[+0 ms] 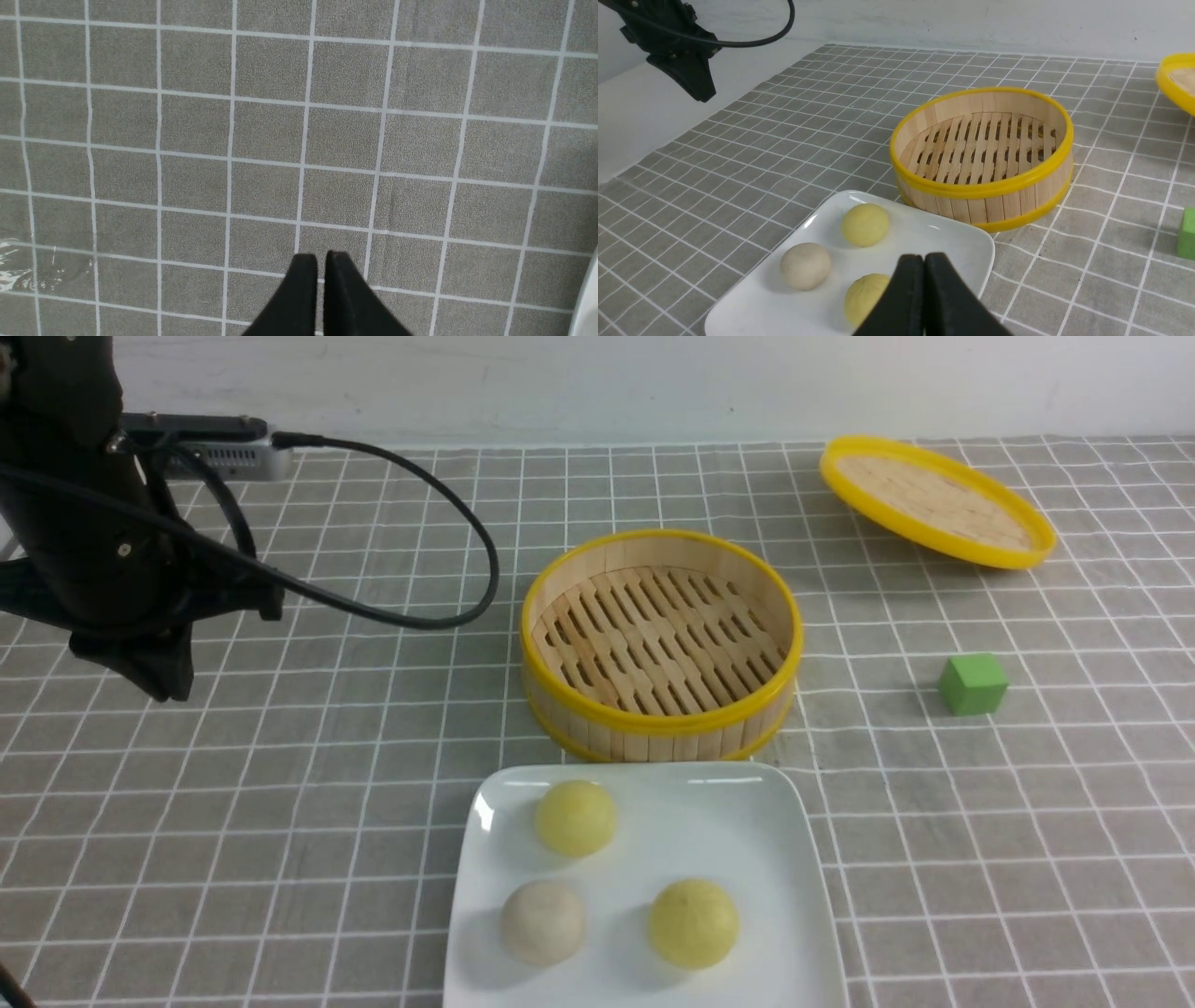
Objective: Put the steamed buns into the plate on the grey tablecloth.
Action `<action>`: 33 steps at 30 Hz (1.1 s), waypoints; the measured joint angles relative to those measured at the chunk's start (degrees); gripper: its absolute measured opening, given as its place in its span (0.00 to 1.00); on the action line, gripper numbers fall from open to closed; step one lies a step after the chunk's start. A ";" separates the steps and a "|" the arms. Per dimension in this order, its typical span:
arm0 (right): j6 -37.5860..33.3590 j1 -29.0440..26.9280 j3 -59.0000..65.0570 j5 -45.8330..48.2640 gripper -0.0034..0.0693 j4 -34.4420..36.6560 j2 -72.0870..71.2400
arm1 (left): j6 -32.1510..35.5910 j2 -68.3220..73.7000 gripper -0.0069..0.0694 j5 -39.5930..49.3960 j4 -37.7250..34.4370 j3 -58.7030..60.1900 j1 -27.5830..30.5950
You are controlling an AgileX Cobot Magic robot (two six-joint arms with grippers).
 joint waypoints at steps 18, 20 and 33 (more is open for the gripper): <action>0.00 -13.46 11.82 -9.07 0.09 0.00 -6.92 | -1.31 0.00 0.16 0.22 -0.06 0.00 0.00; 0.00 -16.51 14.55 -9.23 0.09 0.00 -9.10 | -1.31 0.00 0.16 0.22 0.00 0.00 0.00; -0.06 -36.51 26.47 -3.08 0.11 -1.54 -17.86 | 1.77 -4.45 0.16 0.22 -0.92 0.05 0.00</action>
